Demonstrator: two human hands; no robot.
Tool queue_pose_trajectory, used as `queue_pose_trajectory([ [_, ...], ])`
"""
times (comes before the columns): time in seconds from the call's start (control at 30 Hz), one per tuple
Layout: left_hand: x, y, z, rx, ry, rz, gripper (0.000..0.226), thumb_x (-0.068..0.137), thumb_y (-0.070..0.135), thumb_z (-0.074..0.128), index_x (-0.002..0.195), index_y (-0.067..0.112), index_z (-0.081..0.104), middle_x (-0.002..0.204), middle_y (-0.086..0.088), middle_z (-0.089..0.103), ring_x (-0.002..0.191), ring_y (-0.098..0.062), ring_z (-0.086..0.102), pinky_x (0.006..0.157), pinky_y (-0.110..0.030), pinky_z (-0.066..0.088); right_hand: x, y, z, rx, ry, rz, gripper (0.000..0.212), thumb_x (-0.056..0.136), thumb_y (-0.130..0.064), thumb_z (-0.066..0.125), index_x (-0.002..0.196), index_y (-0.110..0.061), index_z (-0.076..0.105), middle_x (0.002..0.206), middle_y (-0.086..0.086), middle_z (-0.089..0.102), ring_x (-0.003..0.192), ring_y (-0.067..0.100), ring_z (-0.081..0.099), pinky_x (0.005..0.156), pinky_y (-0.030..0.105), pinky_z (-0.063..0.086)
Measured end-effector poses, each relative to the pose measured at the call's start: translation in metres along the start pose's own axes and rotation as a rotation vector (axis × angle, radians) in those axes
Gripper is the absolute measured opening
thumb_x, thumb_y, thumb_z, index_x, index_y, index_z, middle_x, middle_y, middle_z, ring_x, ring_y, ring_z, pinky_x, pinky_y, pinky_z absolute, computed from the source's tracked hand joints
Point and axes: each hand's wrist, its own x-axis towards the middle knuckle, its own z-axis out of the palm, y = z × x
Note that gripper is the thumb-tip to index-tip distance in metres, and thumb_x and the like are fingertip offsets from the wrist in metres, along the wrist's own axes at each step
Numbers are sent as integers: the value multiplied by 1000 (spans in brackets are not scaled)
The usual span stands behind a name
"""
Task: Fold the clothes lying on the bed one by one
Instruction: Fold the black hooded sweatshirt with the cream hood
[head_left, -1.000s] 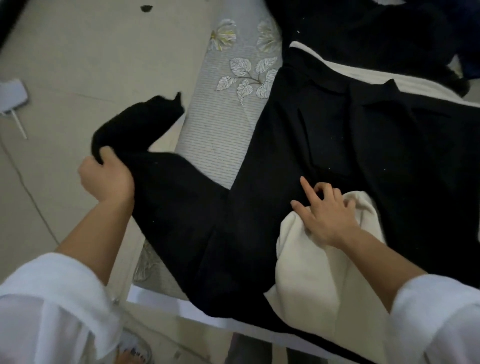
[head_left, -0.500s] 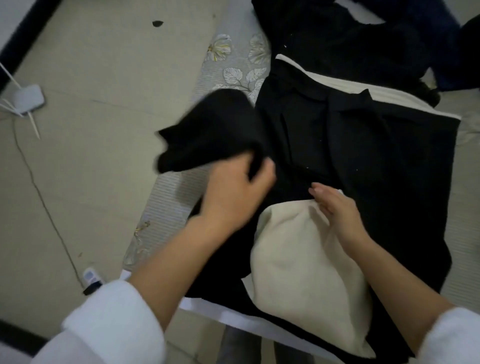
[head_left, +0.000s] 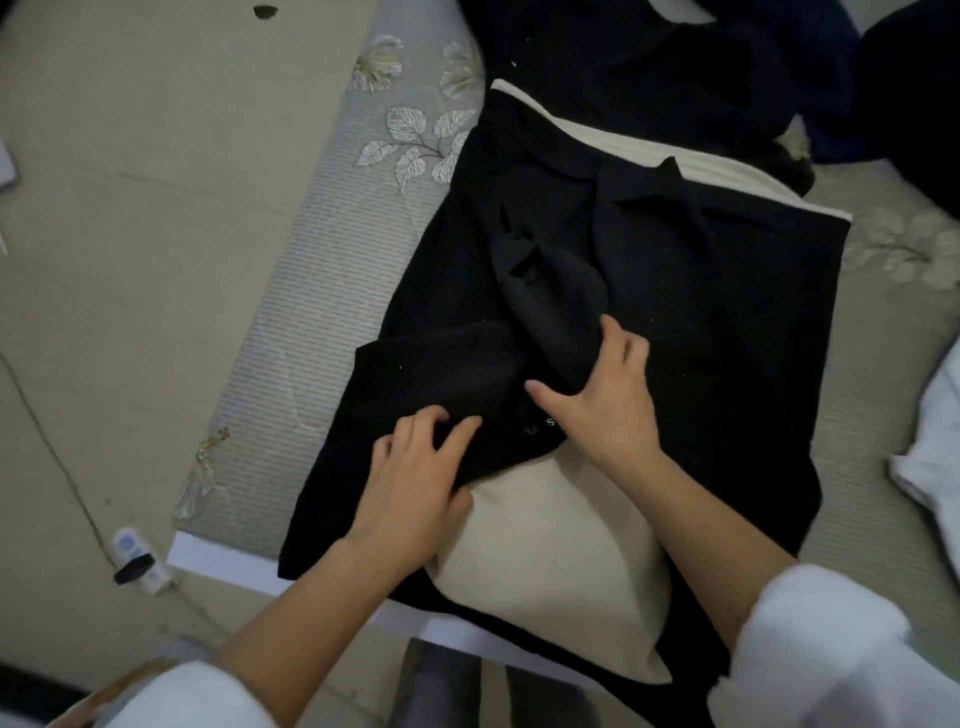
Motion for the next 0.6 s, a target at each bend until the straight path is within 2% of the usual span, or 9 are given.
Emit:
queue_pose_trajectory([
  [0.07, 2, -6, -5, -58, -46, -47, 68, 83, 33, 62, 144, 28, 32, 117, -3, 44, 99, -20, 49, 77, -30, 47, 10, 0, 8, -195, -12, -51, 77, 88, -37, 63, 149, -14, 22, 137, 9, 32, 116, 24, 48, 90, 34, 48],
  [0.1, 3, -8, -6, -109, -84, -72, 68, 87, 30, 59, 146, 30, 26, 115, -1, 43, 97, -18, 50, 77, -29, 48, 18, 1, 8, -202, -6, -46, 61, 93, -32, 56, 145, -13, 33, 133, 11, 41, 113, 27, 52, 87, 33, 46],
  [0.17, 4, -10, -13, -198, -122, -110, 68, 88, 25, 57, 147, 32, 23, 113, 2, 47, 92, -15, 54, 78, -29, 50, 32, -1, 0, 38, 113, 18, 37, 96, -23, 49, 130, -11, 57, 121, 13, 60, 108, 29, 58, 86, 30, 43],
  [0.27, 3, -7, -24, -283, -42, -73, 66, 86, 22, 59, 145, 34, 30, 107, 7, 47, 87, -12, 54, 76, -28, 51, 42, 5, -24, 641, 318, 187, 21, 91, -24, 55, 98, -16, 73, 98, 3, 71, 98, 18, 62, 89, 28, 46],
  [0.37, 0, 4, -23, -286, 21, 28, 62, 87, 22, 59, 143, 34, 34, 105, 11, 41, 87, -6, 48, 72, -20, 46, 46, 27, -44, 924, 384, 353, 11, 83, -25, 59, 78, -21, 68, 93, 1, 70, 94, 19, 65, 91, 42, 52],
  [0.43, 0, 10, -13, -264, -56, 51, 59, 90, 24, 55, 144, 35, 32, 107, 11, 39, 88, -4, 44, 72, -17, 42, 44, 44, -50, 971, 333, 504, 7, 87, -17, 59, 82, -21, 62, 101, 6, 69, 92, 21, 66, 84, 38, 56],
  [0.5, 1, 10, -3, -253, -173, 23, 58, 92, 29, 51, 145, 35, 29, 110, 10, 40, 90, -4, 42, 75, -18, 43, 41, 58, -48, 937, 266, 643, 14, 91, -11, 56, 80, -19, 55, 93, 5, 65, 80, 17, 64, 64, 29, 55],
  [0.53, 3, 8, 0, -261, -211, 12, 57, 92, 34, 50, 146, 35, 30, 110, 10, 40, 92, -4, 43, 76, -19, 44, 41, 63, -48, 906, 245, 661, 18, 92, -9, 55, 77, -19, 53, 88, 4, 63, 76, 16, 62, 56, 25, 52],
  [0.6, 9, 8, 1, -330, -215, -17, 52, 91, 44, 53, 140, 34, 41, 106, 13, 43, 94, -3, 46, 78, -20, 45, 44, 69, -48, 864, 295, 605, 23, 92, -7, 55, 73, -20, 54, 84, 2, 62, 80, 18, 63, 55, 23, 51],
])
